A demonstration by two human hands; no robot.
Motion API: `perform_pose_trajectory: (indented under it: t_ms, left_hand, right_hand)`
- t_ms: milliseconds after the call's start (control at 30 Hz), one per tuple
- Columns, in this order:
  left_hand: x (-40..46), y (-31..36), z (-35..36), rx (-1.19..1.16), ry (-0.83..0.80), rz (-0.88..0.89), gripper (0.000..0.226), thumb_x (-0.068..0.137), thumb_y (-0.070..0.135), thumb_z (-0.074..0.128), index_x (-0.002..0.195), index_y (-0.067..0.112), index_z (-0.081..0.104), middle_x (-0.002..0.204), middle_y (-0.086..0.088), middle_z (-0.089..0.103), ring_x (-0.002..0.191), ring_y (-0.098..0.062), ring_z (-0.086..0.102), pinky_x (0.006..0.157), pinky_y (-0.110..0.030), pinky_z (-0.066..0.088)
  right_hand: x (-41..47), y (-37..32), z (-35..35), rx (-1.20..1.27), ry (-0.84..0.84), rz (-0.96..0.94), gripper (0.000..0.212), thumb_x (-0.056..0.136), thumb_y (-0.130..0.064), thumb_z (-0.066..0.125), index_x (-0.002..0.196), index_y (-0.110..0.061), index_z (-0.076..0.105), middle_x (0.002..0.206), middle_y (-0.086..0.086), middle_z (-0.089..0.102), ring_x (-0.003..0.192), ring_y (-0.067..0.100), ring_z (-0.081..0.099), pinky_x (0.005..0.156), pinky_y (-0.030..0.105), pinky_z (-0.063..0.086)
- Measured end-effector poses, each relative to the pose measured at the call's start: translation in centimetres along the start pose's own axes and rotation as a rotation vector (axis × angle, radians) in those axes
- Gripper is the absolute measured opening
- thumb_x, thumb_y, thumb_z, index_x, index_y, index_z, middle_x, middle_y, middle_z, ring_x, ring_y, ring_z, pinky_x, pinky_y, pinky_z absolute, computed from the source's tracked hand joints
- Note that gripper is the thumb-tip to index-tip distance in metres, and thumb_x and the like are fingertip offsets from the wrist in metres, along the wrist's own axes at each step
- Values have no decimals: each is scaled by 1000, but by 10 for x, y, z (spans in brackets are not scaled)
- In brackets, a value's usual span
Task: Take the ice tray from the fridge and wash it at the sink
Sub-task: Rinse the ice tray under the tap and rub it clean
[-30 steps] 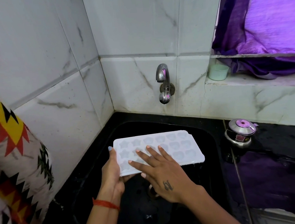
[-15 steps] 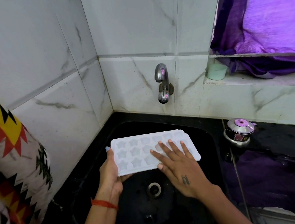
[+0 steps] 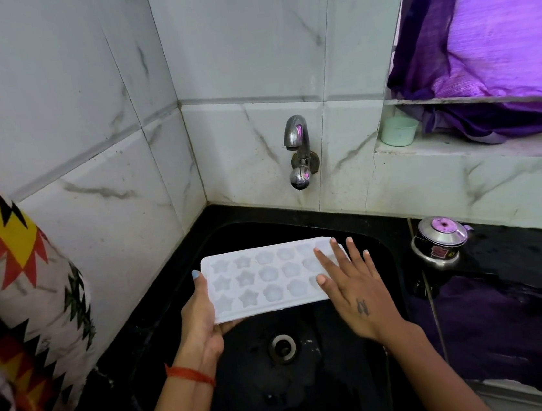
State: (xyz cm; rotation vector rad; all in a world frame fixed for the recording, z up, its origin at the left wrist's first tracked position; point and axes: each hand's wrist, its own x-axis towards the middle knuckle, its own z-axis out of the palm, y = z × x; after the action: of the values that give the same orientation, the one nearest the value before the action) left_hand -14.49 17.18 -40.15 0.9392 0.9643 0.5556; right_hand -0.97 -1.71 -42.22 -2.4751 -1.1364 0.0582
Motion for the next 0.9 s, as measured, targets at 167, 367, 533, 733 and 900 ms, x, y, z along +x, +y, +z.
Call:
perform_pose_trajectory:
  t_ms: [167,367,533,733,900]
  left_hand:
    - [0,0,-1,6,-8,4,50,92,58,39,99,15,64,85,-8,71,78,-26,69,61,-38,56]
    - [-1,0,1,13,-14,1,50,93,57,38,99,15,64,85,-8,71,77,-25,69,62,-38,56]
    - [-2,0,0,21,-19,4,51,93,57,38,100,15,64,86,-8,71,78,-25,69,61,-37,56]
    - [-3,1,1,16,-23,5,48,93,56,38,96,16,64,85,-8,70,78,-25,68,62,-38,54]
    - [-6,4,3,10,-31,3,42,96,50,39,89,17,64,81,-7,69,77,-24,66,64,-39,53]
  right_hand:
    - [4,2,-10,217,-68,132,65,92,-66,10,148,-37,-5,158,-8,-13,145,12,-10,116,33,2]
    - [11,8,-17,572,-108,267,66,99,-44,28,151,-18,-4,159,0,9,144,19,20,111,28,22]
    - [17,14,-24,831,-105,366,39,100,-22,40,139,-18,43,130,10,53,101,24,61,66,36,60]
    - [20,21,-26,981,-55,413,37,93,-10,53,130,-15,53,121,8,62,99,27,65,65,40,59]
    - [22,23,-26,970,-47,445,37,92,-6,56,128,-11,55,112,7,67,96,25,68,74,48,58]
